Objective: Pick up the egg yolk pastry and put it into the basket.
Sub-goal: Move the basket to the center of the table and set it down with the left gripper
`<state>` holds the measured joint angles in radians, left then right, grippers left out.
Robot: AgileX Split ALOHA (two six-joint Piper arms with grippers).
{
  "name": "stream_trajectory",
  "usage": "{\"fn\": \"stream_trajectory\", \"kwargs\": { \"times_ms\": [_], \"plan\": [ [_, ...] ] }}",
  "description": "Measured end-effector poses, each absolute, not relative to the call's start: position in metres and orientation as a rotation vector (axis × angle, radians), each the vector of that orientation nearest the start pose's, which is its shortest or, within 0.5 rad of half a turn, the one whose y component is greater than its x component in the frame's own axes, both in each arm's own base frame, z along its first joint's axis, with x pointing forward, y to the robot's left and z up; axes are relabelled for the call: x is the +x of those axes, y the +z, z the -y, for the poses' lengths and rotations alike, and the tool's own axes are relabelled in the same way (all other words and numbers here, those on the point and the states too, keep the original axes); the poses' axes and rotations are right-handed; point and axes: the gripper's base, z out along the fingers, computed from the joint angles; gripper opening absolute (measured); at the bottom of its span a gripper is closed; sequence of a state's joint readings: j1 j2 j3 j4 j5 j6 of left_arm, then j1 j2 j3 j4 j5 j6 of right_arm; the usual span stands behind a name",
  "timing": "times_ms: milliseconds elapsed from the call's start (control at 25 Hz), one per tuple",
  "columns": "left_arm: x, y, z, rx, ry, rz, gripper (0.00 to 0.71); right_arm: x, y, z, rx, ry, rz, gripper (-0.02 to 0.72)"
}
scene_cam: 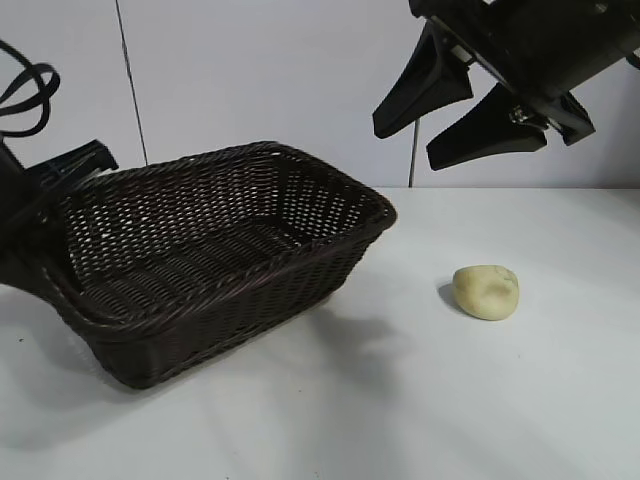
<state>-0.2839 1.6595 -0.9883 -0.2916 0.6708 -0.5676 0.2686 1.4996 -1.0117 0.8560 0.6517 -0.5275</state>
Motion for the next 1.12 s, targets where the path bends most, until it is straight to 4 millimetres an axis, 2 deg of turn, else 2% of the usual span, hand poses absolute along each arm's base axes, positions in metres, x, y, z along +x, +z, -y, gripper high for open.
{"fn": "stream_trajectory", "kwargs": {
  "times_ms": [240,320,480,760,920,1120],
  "plan": [
    [0.313,0.226,0.111,-0.183,-0.438,-2.889,0.099,0.288,0.268,-0.123,-0.284,0.795,-2.447,0.431],
    [0.320,0.230,0.114,-0.053,-0.420,-2.928,0.099,0.288,0.268,-0.123,-0.281,0.796,-2.447,0.431],
    [0.342,0.221,0.122,0.126,-0.420,-2.990,0.099,0.288,0.268,-0.123,-0.281,0.795,-2.447,0.431],
    [0.375,0.194,0.135,0.292,-0.479,-3.031,0.099,0.288,0.268,-0.123,-0.282,0.796,-2.448,0.431],
    [0.382,0.179,0.124,0.276,-0.484,-3.077,0.099,0.288,0.268,-0.123,-0.279,0.797,-2.449,0.431],
    [0.387,0.176,0.114,0.227,-0.495,-3.081,0.099,0.288,0.268,-0.123,-0.279,0.797,-2.449,0.431]
  ]
}}
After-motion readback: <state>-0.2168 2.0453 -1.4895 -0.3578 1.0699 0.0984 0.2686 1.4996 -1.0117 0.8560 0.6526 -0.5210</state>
